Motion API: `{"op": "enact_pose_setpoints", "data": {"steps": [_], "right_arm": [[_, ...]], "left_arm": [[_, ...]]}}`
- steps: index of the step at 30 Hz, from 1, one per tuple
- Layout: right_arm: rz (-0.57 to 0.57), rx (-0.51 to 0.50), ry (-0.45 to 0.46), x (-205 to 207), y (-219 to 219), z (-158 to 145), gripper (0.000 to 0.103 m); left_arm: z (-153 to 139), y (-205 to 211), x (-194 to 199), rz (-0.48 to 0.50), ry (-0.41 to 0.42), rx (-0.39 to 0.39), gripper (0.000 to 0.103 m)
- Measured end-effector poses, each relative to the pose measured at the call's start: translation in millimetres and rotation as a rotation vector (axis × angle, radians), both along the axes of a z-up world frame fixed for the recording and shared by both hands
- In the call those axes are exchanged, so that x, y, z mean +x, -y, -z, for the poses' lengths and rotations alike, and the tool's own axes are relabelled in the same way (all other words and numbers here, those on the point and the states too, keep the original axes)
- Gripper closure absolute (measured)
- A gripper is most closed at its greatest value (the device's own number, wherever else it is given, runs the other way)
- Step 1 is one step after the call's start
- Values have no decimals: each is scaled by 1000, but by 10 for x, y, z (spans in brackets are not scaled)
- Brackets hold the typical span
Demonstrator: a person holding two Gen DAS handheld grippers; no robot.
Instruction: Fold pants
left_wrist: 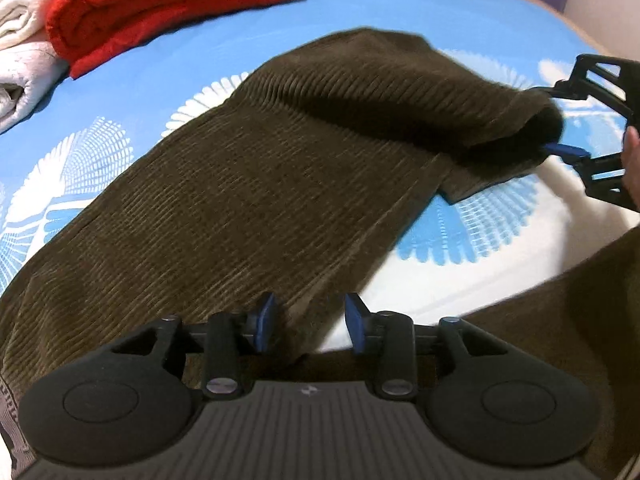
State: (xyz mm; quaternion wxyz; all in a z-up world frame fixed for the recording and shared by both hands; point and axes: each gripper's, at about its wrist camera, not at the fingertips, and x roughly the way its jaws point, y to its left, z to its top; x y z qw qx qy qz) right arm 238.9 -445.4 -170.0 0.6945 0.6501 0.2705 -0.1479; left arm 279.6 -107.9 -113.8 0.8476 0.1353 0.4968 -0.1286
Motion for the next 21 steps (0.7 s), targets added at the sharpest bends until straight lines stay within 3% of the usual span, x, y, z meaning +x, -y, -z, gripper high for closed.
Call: {"op": "enact_pose_setpoints", "data": {"steps": [4,7,9,10,11,13,16,18,19,21], "right_arm": [[26,25,-28,118,35,158,51],[37,32,-38,172,50,206,56],[58,36,-47,180,56,211,69],[64,35,-46,178,74,214,75],[63,32,-42,187,91,210,77],[57,10,-34,210,131,165,85],[69,-44,18,230,221,-49,91],[81,-163,112,223,270,-432,95],[79,-284,157,208,255,-710,96],[73,-652,247,94,38,-1316,96]], "left_arm": [[145,69,171,-11,-11,-9,47],[203,108,237,-33,-28,-23,47],[240,151,250,-19,-30,-9,61],[253,168,250,-1,-34,-4,79],[258,176,249,16,-41,-2,87],[228,154,248,20,-34,11,95],[33,25,267,-24,-2,-37,96],[-137,-42,256,-23,49,-32,96],[-208,-83,248,-15,63,-33,96],[-279,-160,236,9,52,-70,96]]}}
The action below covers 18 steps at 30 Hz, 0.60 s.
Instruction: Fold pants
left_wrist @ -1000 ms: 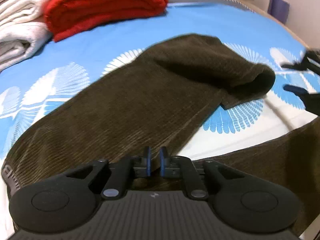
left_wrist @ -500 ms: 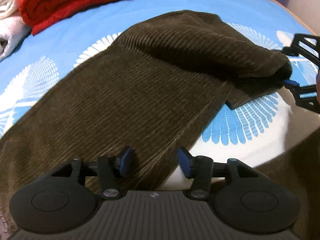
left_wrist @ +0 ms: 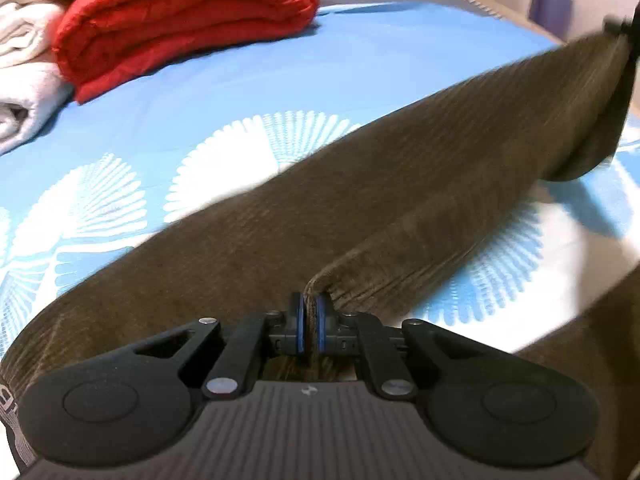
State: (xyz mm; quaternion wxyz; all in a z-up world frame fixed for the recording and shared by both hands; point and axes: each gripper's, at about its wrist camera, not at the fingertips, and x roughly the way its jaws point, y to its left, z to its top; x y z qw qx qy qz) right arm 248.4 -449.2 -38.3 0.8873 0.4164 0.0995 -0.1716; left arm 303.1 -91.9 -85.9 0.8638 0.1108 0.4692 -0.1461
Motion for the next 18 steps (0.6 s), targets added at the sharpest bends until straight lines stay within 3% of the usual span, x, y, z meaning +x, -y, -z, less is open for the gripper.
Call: {"op": "enact_pose_setpoints", "data": {"steps": [2,4,6,8,9,10,12,14,16,18], "right_arm": [[19,-272,30,-139,-300,-271,96],[80,-293,-95,-178,-369,-214,95],[148,-184,-352,-172,-242,96,95],[238,80,-578,-327,62,541,91],[275,230,-617,-449,219,739,91],[308,362,-628,-568,360,909,88],[364,491,-616,-732,551,1093,82],[408,505,-577,-817,734,1156,74],[421,467,-560,-812,901,1163,56],[406,455,-554,-794,1026,1226,51]], "left_arm": [[7,-40,-22,38,-35,0,96],[98,-54,-64,98,-85,28,96],[208,-64,-125,164,-152,35,96],[254,-53,-211,228,-178,49,96],[250,-52,-245,247,-177,55,96],[241,-53,-276,267,-180,54,96],[210,-75,-288,292,-186,49,96],[214,-107,-284,297,-193,45,96],[221,-134,-265,292,-199,39,96],[236,-125,-229,293,-204,38,95]]}}
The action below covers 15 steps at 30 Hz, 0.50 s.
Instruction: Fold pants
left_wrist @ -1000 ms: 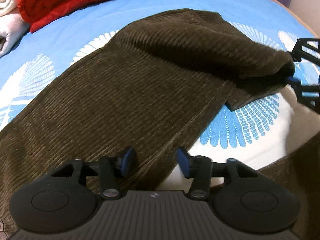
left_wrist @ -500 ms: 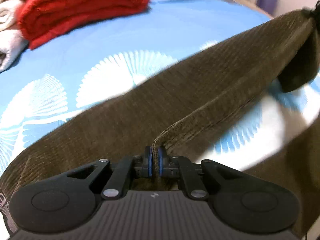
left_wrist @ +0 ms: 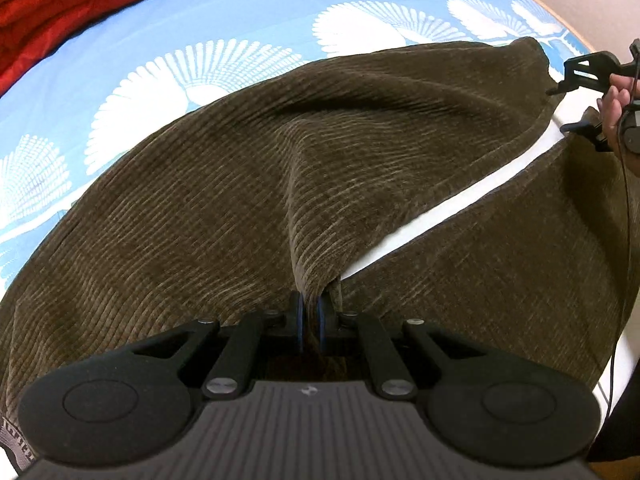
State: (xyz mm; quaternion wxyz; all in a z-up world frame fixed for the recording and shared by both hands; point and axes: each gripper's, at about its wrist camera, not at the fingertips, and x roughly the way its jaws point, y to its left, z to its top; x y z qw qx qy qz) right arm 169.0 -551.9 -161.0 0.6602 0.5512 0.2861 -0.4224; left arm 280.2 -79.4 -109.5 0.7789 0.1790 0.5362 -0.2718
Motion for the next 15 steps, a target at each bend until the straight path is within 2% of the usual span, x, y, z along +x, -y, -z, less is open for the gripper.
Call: {"op": "enact_pose_setpoints", "data": {"steps": [3,4,5,6,8,10,12,15], "right_arm": [[-7,7,6,13,70,61,51],[-35,-16,1,58,86,51,56],[-60,-40,-8,103,77,56,66],[-75,-64,-21,130,92,53,94],[-79,-91,-47,111,127,53,100],[-92,-119,-36,161,146,19,101],[-123,-163,31,241,134,-105,101],[-222,-263,313,411,103,-515,102]], "left_arm": [[-15,32,-4,-1,-2,8,95],[-9,45,-4,0,-2,10,95],[-4,57,-2,0,-2,14,95],[0,68,3,-3,2,17,95],[-1,54,-17,-20,14,16,95],[-13,26,6,-40,30,7,95],[-79,-17,39,-78,70,-24,96],[-257,-136,66,-151,143,-107,97]]}}
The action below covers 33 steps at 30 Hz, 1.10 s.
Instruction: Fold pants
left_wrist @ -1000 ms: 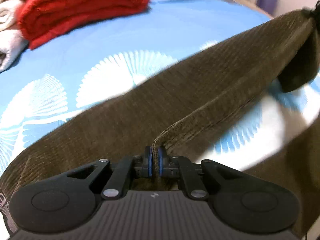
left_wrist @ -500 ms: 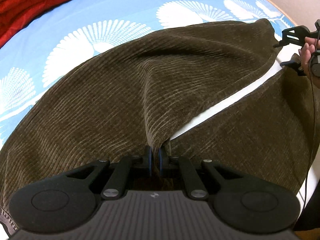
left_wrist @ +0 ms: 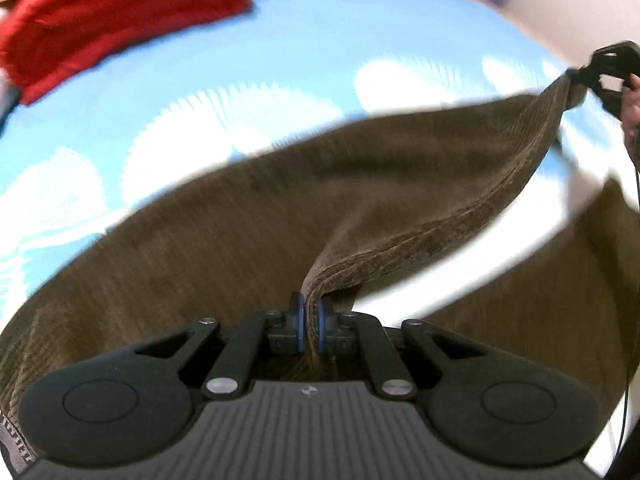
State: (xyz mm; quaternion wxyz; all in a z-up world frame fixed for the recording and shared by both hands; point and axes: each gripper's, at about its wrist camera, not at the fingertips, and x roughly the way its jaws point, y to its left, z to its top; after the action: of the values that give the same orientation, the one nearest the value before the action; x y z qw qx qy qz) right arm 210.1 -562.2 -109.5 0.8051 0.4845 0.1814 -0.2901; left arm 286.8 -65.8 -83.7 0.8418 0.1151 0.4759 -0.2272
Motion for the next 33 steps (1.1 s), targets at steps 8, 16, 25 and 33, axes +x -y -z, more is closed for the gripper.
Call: {"op": "enact_pose_setpoints", "data": {"steps": [8,16,25,33], "right_arm": [[65,-183,-101,-267,-173,-321,102],[114,85,-411,-441,174,511,102],[198,37,-452,-558,290,579,99],[-92,-192,-220,-385,-304,-215,61]], "left_arm": [[130,-62,-98,103,-89,35,97],[203,-5,-198,153,-117,69,96],[60,-57,-208,149,-93,-9,63],[498,-358,-178,25,-160,137,78]]}}
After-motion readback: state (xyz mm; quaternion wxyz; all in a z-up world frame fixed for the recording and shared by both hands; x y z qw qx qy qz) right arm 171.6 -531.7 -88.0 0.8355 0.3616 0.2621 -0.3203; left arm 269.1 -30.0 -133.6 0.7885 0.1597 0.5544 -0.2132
